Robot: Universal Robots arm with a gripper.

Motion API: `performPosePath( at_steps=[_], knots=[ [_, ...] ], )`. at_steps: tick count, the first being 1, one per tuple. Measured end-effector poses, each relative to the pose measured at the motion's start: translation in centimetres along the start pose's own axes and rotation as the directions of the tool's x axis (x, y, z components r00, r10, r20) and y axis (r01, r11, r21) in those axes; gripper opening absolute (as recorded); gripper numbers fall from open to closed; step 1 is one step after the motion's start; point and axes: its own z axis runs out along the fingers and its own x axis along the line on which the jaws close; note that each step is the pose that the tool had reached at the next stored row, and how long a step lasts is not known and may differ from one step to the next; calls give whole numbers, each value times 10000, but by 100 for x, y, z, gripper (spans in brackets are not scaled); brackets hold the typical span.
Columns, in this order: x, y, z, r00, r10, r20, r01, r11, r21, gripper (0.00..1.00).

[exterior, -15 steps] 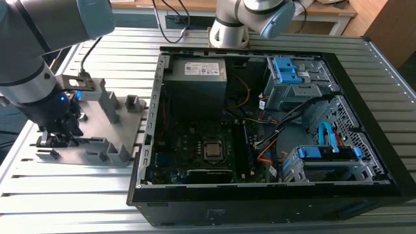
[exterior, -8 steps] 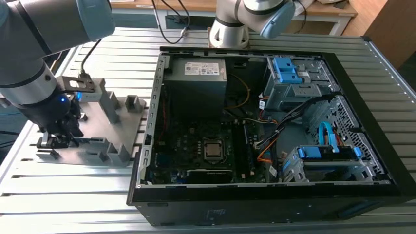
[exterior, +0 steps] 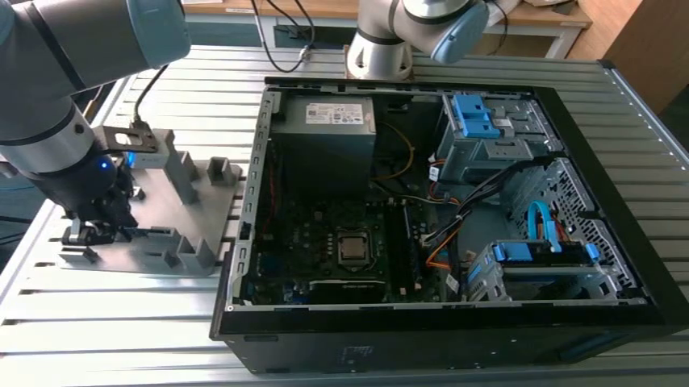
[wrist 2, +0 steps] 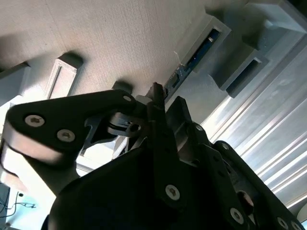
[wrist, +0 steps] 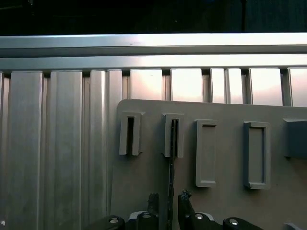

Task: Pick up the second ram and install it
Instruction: 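Pick up the second ram and move it above second insertion slot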

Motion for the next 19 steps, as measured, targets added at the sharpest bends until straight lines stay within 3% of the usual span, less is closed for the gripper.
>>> performPosePath(
  at_steps=[2,4,19],
  knots=[
    [0,0,0,10000,0,2,0,10000,0,22],
    [0,0,0,10000,0,3,0,10000,0,16],
    [0,0,-1,10000,-1,32,1,10000,0,14]
  ],
)
